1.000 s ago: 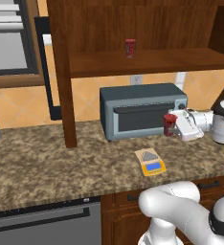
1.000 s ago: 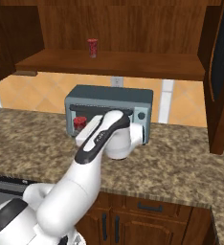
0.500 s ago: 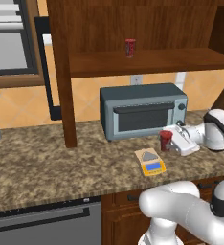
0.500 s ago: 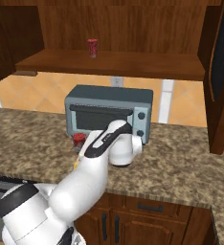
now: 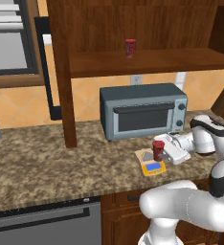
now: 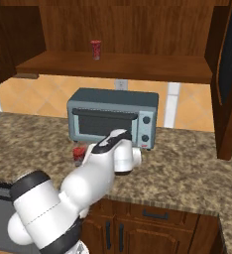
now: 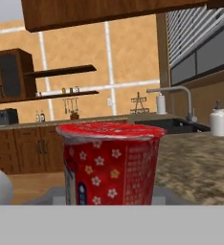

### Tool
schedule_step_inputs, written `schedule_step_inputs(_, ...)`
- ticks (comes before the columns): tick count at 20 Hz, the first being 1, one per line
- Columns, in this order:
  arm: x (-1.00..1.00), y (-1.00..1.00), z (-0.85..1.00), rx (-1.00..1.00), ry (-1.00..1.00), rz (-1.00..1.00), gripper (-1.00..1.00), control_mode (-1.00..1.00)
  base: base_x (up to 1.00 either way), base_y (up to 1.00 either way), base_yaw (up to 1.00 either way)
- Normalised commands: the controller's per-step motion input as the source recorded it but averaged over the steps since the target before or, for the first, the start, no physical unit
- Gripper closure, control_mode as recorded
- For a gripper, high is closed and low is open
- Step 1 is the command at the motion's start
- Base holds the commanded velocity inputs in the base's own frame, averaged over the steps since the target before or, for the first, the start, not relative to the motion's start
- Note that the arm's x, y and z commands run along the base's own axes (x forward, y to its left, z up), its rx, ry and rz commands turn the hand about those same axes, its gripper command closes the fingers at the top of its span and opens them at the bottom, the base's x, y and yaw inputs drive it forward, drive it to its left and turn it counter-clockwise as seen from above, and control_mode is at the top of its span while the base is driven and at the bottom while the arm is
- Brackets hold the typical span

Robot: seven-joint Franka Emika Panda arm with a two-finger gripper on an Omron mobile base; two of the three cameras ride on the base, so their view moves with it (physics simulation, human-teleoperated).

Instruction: Pick the yogurt and place it on the digital scale for weighing, and close the cabinet.

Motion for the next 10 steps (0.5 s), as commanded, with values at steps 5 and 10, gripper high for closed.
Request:
schedule_step_inputs(5,0.32,0.11,-0.21,0.0,0.0,0.02,1.0,-1.0,0.0,0.0,0.0)
schedule_step_inputs(10,0.44,-0.17,-0.01,0.03,0.0,0.06,1.0,-1.0,0.0,0.0,0.0)
